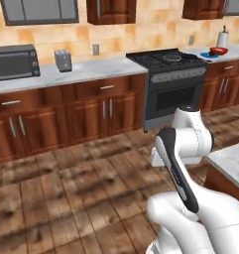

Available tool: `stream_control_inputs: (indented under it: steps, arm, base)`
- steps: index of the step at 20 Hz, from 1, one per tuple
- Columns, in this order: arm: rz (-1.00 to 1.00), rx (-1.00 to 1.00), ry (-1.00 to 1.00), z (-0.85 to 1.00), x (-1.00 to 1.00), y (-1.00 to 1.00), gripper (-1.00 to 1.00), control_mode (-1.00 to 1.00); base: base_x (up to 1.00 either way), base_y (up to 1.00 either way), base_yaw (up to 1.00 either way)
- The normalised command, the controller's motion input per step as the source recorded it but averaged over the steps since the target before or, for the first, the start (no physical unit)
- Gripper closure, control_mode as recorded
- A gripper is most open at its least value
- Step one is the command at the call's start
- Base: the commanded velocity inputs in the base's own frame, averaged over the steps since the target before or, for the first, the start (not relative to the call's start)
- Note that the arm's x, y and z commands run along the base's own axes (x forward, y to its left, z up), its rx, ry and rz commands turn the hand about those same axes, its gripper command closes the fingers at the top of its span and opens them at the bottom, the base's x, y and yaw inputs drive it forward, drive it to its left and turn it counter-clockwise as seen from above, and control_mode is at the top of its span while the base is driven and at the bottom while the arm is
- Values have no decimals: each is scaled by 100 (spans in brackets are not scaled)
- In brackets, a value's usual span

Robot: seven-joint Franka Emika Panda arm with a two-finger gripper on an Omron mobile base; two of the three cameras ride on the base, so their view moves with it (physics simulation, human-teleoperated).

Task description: Place one of the steaks on the plate and the other in the bowl. Then place the bowl in the fridge.

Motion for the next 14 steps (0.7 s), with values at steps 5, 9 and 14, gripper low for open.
stream_control_inputs:
  steps: [5, 9, 14]
  arm:
    - [0, 0, 0, 0, 0, 0, -100, 100]
    - [0, 0, 0, 0, 0, 0, -100, 100]
    - [0, 0, 0, 0, 0, 0, -100, 100]
  base:
    - [100, 68, -35]
    - [100, 80, -42]
    - [100, 86, -45]
